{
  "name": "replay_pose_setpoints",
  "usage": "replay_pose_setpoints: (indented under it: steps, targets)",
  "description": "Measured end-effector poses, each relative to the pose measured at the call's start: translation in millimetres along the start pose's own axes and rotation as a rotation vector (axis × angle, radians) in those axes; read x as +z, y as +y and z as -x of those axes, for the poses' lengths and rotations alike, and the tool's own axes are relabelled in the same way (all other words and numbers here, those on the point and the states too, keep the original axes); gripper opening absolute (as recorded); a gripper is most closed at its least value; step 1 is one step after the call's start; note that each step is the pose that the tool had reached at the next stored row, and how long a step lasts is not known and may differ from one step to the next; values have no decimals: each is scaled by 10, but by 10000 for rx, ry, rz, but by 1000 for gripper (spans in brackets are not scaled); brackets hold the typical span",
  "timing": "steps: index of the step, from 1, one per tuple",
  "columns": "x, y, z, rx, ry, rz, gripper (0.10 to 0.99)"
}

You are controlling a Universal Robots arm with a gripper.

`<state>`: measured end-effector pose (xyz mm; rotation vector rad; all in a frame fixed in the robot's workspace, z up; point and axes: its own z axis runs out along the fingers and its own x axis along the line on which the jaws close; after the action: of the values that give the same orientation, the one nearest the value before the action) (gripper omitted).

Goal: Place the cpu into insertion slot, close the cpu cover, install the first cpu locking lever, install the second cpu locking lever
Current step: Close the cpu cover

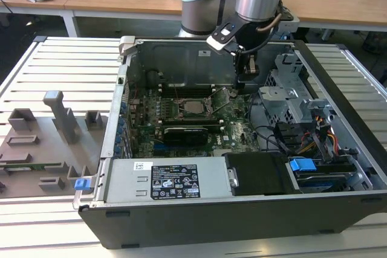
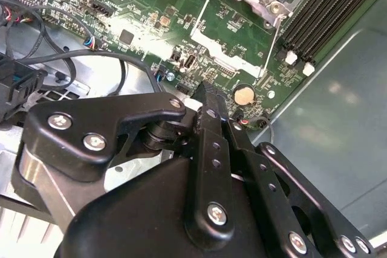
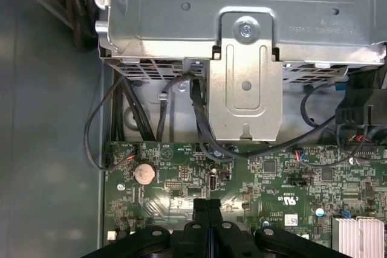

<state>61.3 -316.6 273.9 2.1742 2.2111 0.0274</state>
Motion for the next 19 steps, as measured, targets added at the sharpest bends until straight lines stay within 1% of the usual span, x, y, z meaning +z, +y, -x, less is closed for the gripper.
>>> replay_pose_setpoints:
  steps: [6, 8, 15, 16, 17, 18, 19]
  targets:
    - [42, 33, -4, -1, 0, 0, 106]
    - [83, 45, -5, 0, 0, 0, 106]
    - [170, 64, -8, 0, 1, -5, 106]
    - [183, 73, -8, -2, 2, -162, 106]
    - [185, 77, -8, -4, 3, -256, 106]
    - [187, 83, -8, -7, 6, -426, 106]
    - [190, 89, -8, -12, 11, -567, 106]
